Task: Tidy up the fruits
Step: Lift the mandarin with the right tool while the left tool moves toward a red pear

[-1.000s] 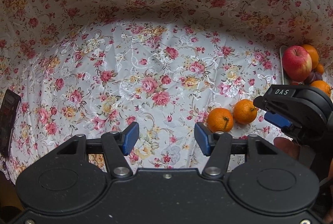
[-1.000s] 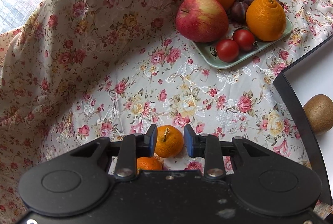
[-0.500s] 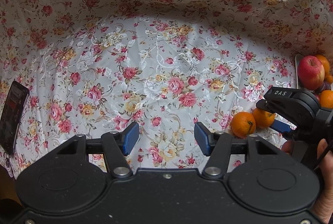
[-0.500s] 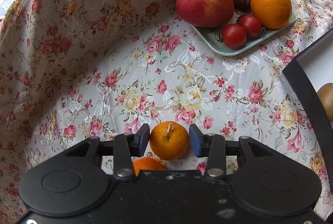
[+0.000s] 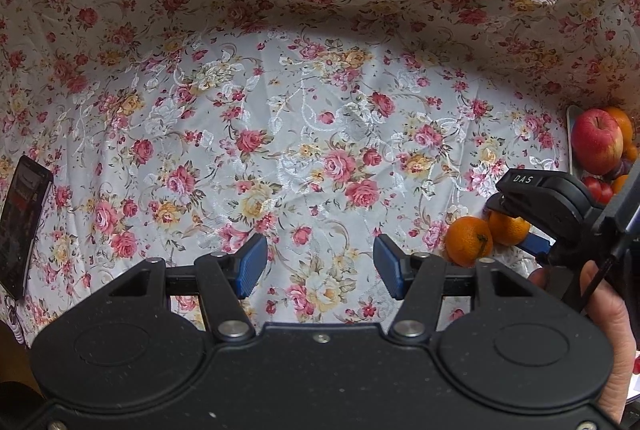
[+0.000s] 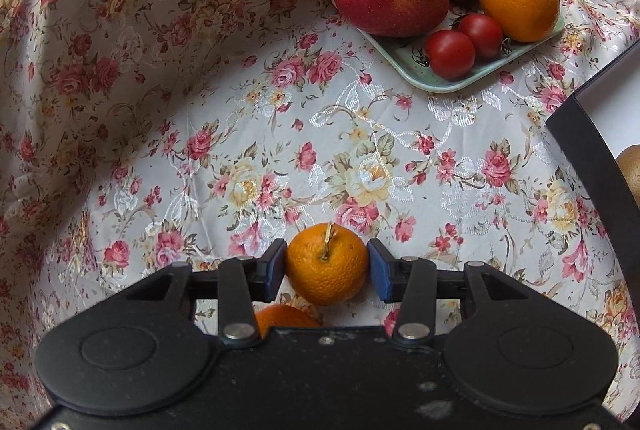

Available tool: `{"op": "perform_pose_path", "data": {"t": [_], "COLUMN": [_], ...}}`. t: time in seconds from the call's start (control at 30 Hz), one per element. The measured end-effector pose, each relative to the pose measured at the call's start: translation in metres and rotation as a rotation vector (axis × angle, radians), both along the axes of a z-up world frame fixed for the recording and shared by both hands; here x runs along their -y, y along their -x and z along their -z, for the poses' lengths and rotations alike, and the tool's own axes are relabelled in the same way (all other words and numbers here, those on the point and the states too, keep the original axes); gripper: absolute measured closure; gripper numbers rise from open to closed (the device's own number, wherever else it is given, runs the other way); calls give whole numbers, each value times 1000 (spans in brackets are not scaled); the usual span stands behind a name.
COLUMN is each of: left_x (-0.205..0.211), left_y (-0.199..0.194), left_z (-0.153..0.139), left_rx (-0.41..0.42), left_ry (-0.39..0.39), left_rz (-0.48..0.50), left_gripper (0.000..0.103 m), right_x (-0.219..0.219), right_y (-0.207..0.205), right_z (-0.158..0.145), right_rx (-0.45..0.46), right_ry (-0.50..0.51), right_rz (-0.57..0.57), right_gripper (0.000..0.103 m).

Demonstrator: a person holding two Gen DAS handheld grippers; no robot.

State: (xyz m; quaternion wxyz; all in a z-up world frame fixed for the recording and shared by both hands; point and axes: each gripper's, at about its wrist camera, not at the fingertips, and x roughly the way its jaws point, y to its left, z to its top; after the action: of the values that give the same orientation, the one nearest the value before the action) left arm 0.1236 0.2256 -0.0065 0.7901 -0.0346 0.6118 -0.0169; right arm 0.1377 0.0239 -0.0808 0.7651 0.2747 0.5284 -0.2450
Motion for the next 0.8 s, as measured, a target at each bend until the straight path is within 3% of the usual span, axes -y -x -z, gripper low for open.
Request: {"op": "perform_pose_path", "data": {"t": [0.2,0.8], "left_x": [2,16], "left_y": [1,7], "left_z": [2,-4], "left_rx": [-9,5], "left_ry": [4,-8], "left_rz": [5,37], "left_gripper": [41,41], "right_x": [1,22], "right_y": [5,29], "right_z": [0,-33], "right_rx": [33,54], "right_ry": [-1,-79], "right_rz": [53,-21], "right_gripper": [58,59]}}
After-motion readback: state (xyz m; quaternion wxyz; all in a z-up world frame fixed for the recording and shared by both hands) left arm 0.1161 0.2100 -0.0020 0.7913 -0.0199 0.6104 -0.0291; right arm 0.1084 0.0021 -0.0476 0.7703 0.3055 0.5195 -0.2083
